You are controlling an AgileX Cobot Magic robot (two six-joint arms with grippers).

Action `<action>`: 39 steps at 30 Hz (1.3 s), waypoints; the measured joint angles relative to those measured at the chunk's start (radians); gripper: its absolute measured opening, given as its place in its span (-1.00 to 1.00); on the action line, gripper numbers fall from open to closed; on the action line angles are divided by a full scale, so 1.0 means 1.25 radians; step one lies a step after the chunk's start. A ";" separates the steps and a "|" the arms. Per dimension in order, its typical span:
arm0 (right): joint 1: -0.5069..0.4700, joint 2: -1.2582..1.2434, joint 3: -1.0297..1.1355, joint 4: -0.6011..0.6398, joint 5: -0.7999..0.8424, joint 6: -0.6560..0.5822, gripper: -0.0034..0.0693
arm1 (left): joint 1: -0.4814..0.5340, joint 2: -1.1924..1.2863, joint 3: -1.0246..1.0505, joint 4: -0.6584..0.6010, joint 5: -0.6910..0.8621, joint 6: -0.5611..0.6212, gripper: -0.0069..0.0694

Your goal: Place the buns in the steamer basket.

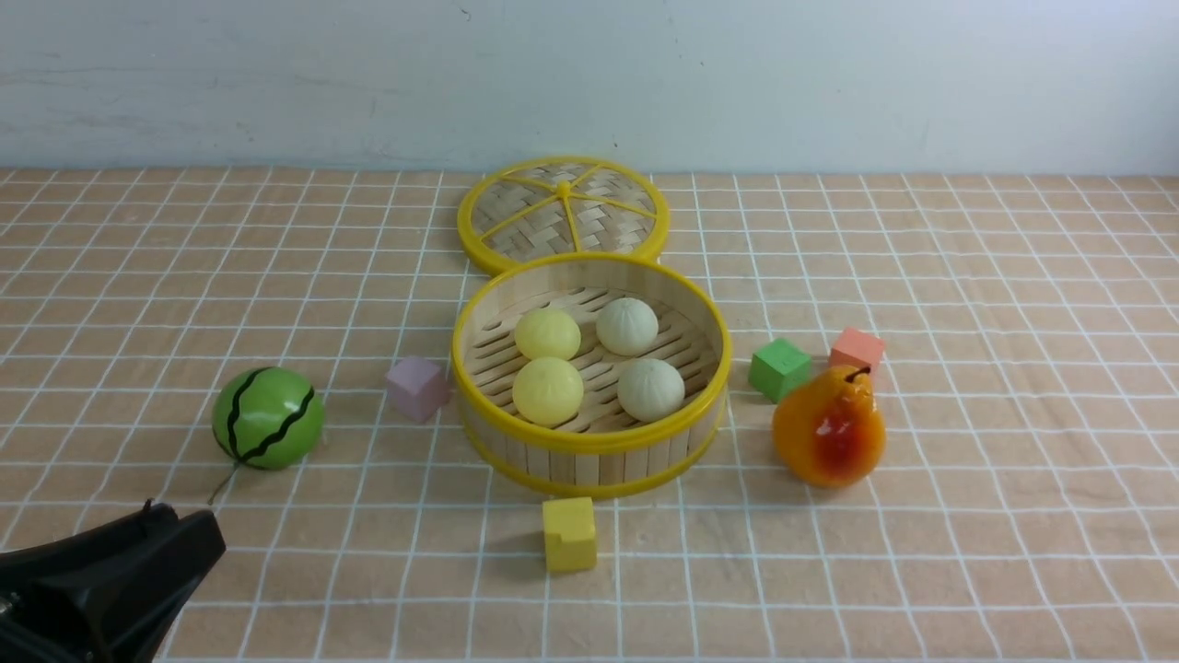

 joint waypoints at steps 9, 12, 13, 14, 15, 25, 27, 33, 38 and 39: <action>0.000 0.000 0.000 -0.001 0.000 -0.007 -0.85 | 0.195 -0.249 0.116 0.013 0.010 -0.005 -0.52; 0.000 0.000 0.000 -0.001 0.000 -0.007 -0.85 | 0.240 -0.331 0.149 0.028 0.056 -0.018 -0.70; 0.000 0.000 0.000 -0.001 0.000 -0.007 -0.84 | 0.268 -0.373 0.179 0.039 0.111 -0.041 -0.86; 0.000 -0.001 0.000 -0.001 0.000 -0.007 -0.84 | 0.277 -0.378 0.187 0.041 0.131 -0.058 -0.85; 0.000 -0.001 0.000 -0.001 0.000 -0.007 -0.84 | 0.282 -0.381 0.193 0.047 0.168 -0.079 -0.85; 0.000 -0.001 0.000 -0.001 -0.001 -0.007 -0.80 | 0.283 -0.382 0.201 0.073 0.325 -0.144 -0.85; 0.000 -0.001 0.000 -0.001 -0.001 -0.007 -0.79 | 0.283 -0.382 0.201 0.073 0.325 -0.144 -0.85; 0.000 -0.001 0.000 -0.002 -0.001 -0.007 -0.77 | 0.283 -0.382 0.201 0.073 0.324 -0.144 -0.85; 0.000 -0.001 0.000 -0.002 -0.001 -0.007 -0.77 | 0.283 -0.382 0.201 0.073 0.323 -0.144 -0.85; 0.000 -0.001 0.000 -0.002 -0.001 -0.007 -0.77 | 0.283 -0.382 0.201 0.073 0.322 -0.144 -0.85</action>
